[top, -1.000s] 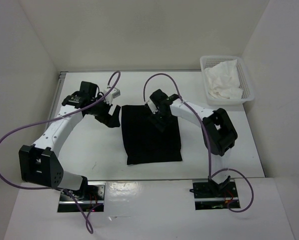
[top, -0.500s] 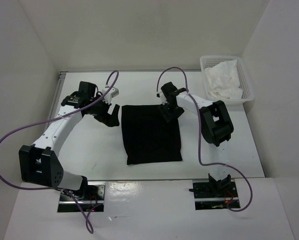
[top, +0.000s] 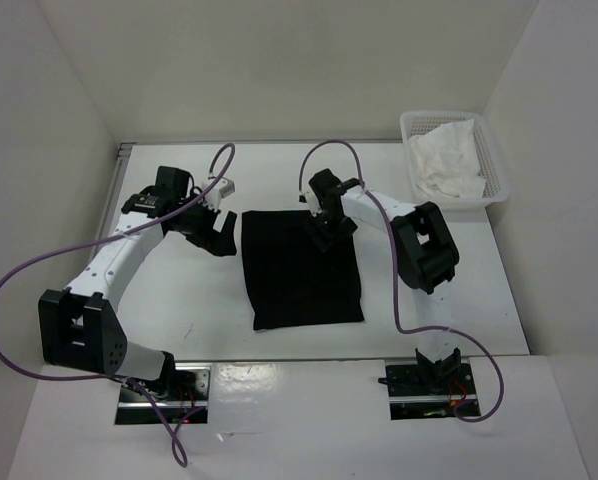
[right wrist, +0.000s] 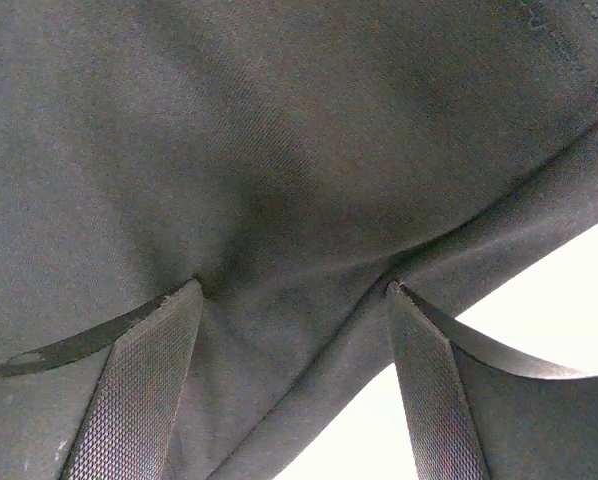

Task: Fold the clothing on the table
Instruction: Flatten the skirt out, then fold the skirt

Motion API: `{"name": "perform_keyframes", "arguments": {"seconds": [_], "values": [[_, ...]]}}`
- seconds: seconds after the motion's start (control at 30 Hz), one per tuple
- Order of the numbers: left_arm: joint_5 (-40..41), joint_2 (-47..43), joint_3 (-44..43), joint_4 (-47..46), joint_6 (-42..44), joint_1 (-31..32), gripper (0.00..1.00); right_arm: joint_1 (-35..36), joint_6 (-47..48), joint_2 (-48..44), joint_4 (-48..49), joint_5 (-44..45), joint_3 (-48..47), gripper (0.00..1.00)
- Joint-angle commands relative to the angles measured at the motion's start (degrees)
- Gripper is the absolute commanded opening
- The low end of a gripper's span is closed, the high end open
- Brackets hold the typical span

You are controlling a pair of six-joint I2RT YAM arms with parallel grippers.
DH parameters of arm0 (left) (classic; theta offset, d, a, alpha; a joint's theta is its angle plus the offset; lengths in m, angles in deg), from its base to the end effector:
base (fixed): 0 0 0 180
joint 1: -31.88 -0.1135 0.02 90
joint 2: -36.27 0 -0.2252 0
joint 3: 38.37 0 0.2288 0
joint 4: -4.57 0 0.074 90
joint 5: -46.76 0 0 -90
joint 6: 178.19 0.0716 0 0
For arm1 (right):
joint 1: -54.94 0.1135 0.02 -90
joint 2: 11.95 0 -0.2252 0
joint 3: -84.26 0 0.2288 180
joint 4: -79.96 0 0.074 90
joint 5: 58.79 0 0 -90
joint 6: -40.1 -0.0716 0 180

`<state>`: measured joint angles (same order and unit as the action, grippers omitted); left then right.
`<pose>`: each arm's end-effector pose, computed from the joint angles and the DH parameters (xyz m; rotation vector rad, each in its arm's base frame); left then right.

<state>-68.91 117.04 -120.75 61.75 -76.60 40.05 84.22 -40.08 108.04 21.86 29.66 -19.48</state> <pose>0.2836 -0.0720 0.2279 0.5977 2.4119 -0.5416 0.3405 0.1932 0.1043 -0.9671 2.7075 0.1051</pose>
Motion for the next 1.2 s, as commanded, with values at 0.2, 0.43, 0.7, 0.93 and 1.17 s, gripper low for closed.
{"name": "perform_keyframes", "arguments": {"seconds": [0.2, 0.43, 0.7, 0.93, 1.17], "values": [[0.53, -0.53, 0.03, 0.12, -0.7, -0.25, 1.0, 0.34, -3.14, 8.33, 3.78, 0.22, -4.71, 0.78], [1.06, 0.61, 0.03, -1.1, -1.22, -0.78, 1.0, -2.82, -4.99, 13.17, 1.59, -1.08, -13.32, 0.78], [-2.62, 5.88, -3.83, -7.41, -5.95, -1.3, 1.0, -3.88, 0.18, -0.26, 0.53, -8.91, -8.77, 0.8], [-11.22, 20.62, -12.44, -15.87, -14.66, -7.19, 0.9, -6.24, 7.13, -15.21, -2.36, -13.83, 1.15, 0.8], [-13.26, 34.09, -20.97, -18.95, -15.99, -7.72, 0.82, -8.01, 8.36, -25.05, -2.55, -12.08, 8.64, 0.8]]}}
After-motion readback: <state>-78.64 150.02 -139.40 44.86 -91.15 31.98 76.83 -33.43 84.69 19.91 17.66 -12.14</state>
